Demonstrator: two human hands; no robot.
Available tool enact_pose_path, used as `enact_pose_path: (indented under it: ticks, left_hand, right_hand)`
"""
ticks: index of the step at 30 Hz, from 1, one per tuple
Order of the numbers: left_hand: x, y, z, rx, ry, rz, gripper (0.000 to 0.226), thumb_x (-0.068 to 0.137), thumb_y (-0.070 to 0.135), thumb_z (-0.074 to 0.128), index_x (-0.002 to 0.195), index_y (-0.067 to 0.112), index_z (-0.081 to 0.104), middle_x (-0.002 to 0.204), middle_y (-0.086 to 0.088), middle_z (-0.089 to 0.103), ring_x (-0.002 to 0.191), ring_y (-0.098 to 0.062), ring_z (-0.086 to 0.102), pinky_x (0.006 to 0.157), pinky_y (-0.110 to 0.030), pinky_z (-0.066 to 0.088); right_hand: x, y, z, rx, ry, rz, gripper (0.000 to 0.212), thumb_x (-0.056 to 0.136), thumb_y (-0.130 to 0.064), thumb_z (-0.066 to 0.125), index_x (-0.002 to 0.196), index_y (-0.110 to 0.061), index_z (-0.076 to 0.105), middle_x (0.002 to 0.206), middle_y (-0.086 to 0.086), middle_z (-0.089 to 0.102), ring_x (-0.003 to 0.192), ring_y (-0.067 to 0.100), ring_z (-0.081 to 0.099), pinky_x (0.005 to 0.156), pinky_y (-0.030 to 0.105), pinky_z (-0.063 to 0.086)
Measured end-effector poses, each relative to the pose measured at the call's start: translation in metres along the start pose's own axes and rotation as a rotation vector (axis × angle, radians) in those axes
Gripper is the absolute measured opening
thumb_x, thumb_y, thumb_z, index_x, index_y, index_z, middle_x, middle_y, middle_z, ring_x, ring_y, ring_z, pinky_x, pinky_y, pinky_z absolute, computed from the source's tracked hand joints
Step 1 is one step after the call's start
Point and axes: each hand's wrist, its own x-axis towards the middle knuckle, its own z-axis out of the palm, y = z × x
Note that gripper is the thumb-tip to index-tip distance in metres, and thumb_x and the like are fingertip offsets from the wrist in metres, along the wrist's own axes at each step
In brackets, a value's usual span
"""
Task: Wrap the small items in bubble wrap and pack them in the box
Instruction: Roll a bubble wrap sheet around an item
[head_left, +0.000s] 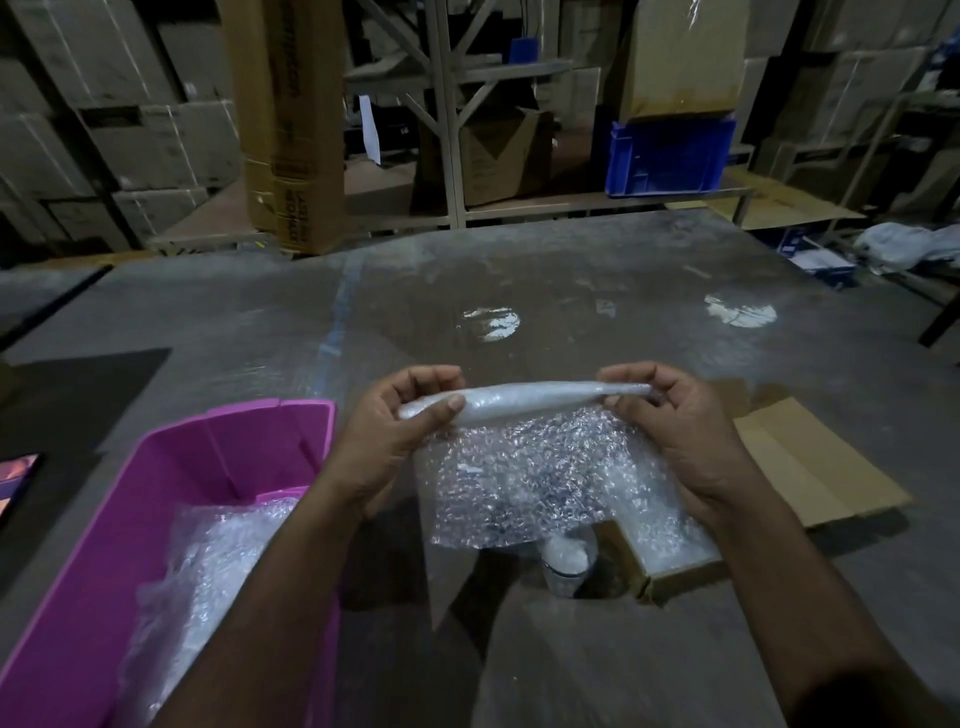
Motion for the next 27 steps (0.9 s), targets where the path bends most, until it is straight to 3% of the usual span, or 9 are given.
enact_pose_path:
  ticks: [4,7,10,13,16,19,22,25,27]
  left_hand:
    - [0.0028,-0.0005,-0.0039,0.059,0.028,0.068,0.053,0.064,0.004,0.082,0.114,0.018,0.07,0.106,0.002,0.074,0.098,-0.012,0.068,0.08,-0.022,0.058]
    - [0.0019,0.0022,-0.0026,0.085,0.024,0.095,0.069,0.062,0.002,0.083,0.127,0.02,0.064,0.115,0.001,0.071,0.106,-0.01,0.068,0.082,-0.024,0.058]
    - [0.002,0.004,-0.0043,0.093,0.036,0.056,0.081,0.064,0.005,0.086,0.139,0.019,0.056,0.125,-0.004,0.069,0.11,-0.013,0.069,0.083,-0.026,0.058]
    - [-0.001,0.0052,-0.003,0.039,0.0,-0.06,0.051,0.074,0.017,0.084,0.122,0.016,0.067,0.113,-0.007,0.074,0.096,-0.019,0.07,0.07,-0.026,0.061]
    - [-0.0034,0.0016,-0.0015,0.015,0.01,-0.103,0.022,0.08,0.022,0.075,0.101,0.015,0.072,0.095,-0.008,0.076,0.078,-0.018,0.068,0.062,-0.025,0.058]
    - [-0.0008,0.0008,-0.0017,0.023,0.005,-0.03,0.021,0.081,0.016,0.074,0.102,0.013,0.077,0.089,-0.005,0.073,0.075,-0.013,0.061,0.06,-0.017,0.05]
    - [0.0018,0.0042,-0.0038,0.089,-0.004,0.04,0.027,0.08,0.009,0.072,0.107,0.007,0.075,0.093,-0.004,0.076,0.081,-0.014,0.063,0.066,-0.014,0.051]
    - [0.0016,0.0033,-0.0078,0.058,-0.026,0.01,0.029,0.077,0.009,0.075,0.106,0.008,0.078,0.104,-0.014,0.076,0.09,-0.026,0.061,0.072,-0.018,0.054]
    - [-0.0005,0.0032,-0.0083,-0.037,-0.046,-0.044,0.032,0.075,0.02,0.084,0.104,0.008,0.079,0.11,-0.017,0.075,0.093,-0.023,0.068,0.079,-0.023,0.057]
  right_hand:
    - [-0.0007,-0.0002,0.0028,-0.021,-0.023,-0.011,0.032,0.071,-0.016,0.079,0.103,-0.017,0.073,0.099,0.0,0.074,0.09,0.013,0.064,0.076,0.019,0.056]
    - [-0.0004,-0.0023,0.0045,-0.01,-0.02,-0.014,0.049,0.071,-0.011,0.078,0.119,-0.015,0.068,0.111,0.002,0.074,0.099,0.013,0.066,0.087,0.025,0.057]
    - [-0.0004,-0.0038,0.0049,-0.019,0.006,-0.012,0.053,0.07,-0.011,0.079,0.122,-0.018,0.067,0.118,-0.004,0.069,0.097,0.011,0.063,0.091,0.026,0.054]
    - [0.0014,-0.0044,0.0038,-0.013,0.021,-0.007,0.051,0.065,-0.025,0.091,0.113,-0.022,0.072,0.119,0.002,0.07,0.095,0.019,0.059,0.09,0.031,0.055]
    - [0.0027,-0.0047,0.0029,0.006,0.03,-0.004,0.054,0.058,-0.034,0.094,0.106,-0.021,0.074,0.11,0.011,0.072,0.089,0.018,0.067,0.079,0.029,0.059]
    - [0.0026,-0.0038,0.0008,-0.018,0.027,0.063,0.049,0.069,-0.023,0.086,0.115,-0.019,0.07,0.113,0.014,0.069,0.087,0.022,0.066,0.071,0.03,0.06]
    - [0.0013,0.0,-0.0019,-0.082,-0.037,0.112,0.046,0.072,-0.025,0.088,0.116,-0.022,0.073,0.114,0.017,0.069,0.094,0.024,0.064,0.081,0.037,0.059]
    - [-0.0003,-0.0003,0.0004,-0.013,-0.033,0.102,0.03,0.076,-0.009,0.077,0.106,-0.01,0.074,0.103,0.016,0.071,0.082,0.018,0.066,0.074,0.024,0.059]
    - [0.0003,0.0,-0.0005,0.01,-0.03,0.099,0.03,0.076,-0.008,0.075,0.106,-0.007,0.073,0.105,0.018,0.072,0.092,0.024,0.065,0.082,0.029,0.059]
